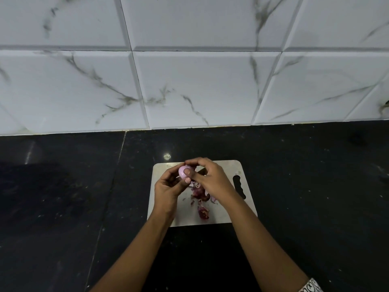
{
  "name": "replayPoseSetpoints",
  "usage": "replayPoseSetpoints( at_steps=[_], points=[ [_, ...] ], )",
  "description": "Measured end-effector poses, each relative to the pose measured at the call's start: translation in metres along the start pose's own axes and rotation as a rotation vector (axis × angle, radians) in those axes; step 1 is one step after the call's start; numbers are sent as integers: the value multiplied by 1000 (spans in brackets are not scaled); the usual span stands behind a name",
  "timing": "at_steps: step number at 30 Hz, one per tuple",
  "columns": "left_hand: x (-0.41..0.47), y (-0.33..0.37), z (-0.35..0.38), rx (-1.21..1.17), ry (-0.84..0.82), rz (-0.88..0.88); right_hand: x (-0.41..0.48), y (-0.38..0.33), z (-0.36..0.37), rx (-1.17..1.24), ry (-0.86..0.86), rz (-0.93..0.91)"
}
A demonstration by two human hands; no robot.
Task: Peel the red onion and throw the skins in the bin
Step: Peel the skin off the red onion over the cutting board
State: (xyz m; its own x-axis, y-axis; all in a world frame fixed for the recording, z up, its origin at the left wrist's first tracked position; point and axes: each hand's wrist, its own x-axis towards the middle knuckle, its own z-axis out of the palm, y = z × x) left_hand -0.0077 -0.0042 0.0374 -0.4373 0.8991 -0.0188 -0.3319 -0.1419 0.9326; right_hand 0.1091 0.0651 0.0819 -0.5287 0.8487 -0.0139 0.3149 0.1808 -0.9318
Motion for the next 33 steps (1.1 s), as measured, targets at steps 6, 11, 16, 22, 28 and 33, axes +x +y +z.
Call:
replayPoseSetpoints(
  at_steps=[6,11,16,22,28,33],
  points=[
    [-3,8,8,65,-27,61,6,-6,17,169,282,68],
    [-5,3,8,14,38,49,17,1,15,65,297,132],
    [-2,5,4,-9,13,23,9,23,2,-360,51,259],
    [0,-4,2,-16,-24,2,-3,14,-10,-348,194,131],
    [1,-8,2,42,-19,35,-3,13,-11,152,-32,281],
    [-4,-7,11,41,-28,63,-7,12,14,230,12,160]
  ],
)
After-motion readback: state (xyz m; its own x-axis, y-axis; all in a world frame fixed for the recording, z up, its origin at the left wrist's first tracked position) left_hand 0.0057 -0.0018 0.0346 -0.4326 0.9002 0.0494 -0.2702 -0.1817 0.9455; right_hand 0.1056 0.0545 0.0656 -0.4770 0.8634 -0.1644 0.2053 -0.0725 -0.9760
